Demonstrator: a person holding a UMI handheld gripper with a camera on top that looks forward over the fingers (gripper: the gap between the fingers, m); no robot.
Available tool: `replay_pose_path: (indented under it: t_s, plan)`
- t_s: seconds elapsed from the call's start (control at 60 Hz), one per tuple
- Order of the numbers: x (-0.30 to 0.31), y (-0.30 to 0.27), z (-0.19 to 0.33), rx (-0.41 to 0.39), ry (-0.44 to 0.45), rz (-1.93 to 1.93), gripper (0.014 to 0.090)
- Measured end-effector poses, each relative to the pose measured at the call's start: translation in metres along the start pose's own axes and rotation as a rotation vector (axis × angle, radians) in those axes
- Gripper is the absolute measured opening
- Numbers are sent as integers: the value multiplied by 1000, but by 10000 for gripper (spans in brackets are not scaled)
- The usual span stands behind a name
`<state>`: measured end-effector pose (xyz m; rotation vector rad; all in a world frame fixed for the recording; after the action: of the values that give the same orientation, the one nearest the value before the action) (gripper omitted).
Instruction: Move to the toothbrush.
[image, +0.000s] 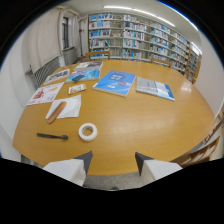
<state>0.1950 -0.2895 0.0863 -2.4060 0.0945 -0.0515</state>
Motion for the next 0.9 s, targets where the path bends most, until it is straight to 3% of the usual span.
replay_pose_path:
  t_s: [0.333,0.9]
  plan:
    - [-29,12,1,-19,7,-17,848]
    - [-180,34,15,-49,-27,-10,847]
